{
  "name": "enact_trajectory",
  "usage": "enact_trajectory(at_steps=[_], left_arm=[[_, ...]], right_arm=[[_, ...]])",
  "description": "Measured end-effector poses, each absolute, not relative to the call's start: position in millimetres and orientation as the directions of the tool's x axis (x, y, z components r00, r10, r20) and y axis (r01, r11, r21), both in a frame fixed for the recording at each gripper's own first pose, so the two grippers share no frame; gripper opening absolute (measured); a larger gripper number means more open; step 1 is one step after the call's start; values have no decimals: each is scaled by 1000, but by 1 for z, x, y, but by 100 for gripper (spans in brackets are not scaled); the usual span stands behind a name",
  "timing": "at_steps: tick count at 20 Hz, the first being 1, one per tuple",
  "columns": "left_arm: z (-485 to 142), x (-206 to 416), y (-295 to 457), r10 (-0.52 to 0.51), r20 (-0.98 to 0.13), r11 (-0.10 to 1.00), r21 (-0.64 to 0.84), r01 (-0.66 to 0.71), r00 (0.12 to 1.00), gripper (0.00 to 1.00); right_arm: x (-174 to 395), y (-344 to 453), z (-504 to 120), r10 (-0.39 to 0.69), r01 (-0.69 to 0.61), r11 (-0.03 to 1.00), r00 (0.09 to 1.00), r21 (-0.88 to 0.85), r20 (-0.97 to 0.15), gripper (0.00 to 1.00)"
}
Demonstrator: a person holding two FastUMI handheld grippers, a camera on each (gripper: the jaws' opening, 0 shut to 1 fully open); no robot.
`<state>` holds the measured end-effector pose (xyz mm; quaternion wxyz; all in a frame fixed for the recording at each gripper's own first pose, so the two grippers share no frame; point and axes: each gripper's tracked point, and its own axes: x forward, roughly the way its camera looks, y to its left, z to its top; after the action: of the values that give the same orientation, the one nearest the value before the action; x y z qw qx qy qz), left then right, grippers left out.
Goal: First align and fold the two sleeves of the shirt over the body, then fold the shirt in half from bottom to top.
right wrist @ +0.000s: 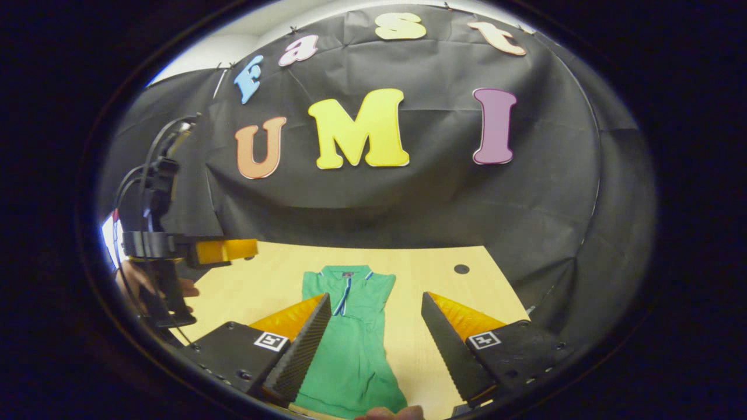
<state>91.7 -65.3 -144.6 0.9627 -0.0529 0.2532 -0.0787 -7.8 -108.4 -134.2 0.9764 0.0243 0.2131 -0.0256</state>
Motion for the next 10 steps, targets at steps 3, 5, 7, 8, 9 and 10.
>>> enact_trajectory(at_steps=[3, 5, 7, 8, 9, 10], left_arm=[[-141, 46, -46, -157, -433, 987, -86, 133, 888, 100], [-143, 2, -28, -146, -423, 989, -63, 132, 894, 100], [-153, -27, -20, -153, -435, 988, -59, 141, 887, 100], [-157, -38, -16, -151, -434, 988, -54, 142, 888, 100], [-160, -49, -10, -150, -436, 989, -50, 142, 888, 100], [-164, -57, -5, -150, -433, 988, -43, 146, 889, 100]], right_arm=[[-27, -100, -143, -38, 47, 999, 902, 12, -431, 96], [-43, -96, -148, -35, 38, 999, 898, -2, -439, 96], [-59, -91, -155, -27, 21, 1000, 893, -18, -450, 96], [-67, -86, -161, -14, 3, 1000, 890, -24, -456, 96], [-75, -83, -166, -8, -11, 999, 886, -37, -463, 96], [-84, -83, -174, -5, -21, 999, 880, -50, -475, 96]])
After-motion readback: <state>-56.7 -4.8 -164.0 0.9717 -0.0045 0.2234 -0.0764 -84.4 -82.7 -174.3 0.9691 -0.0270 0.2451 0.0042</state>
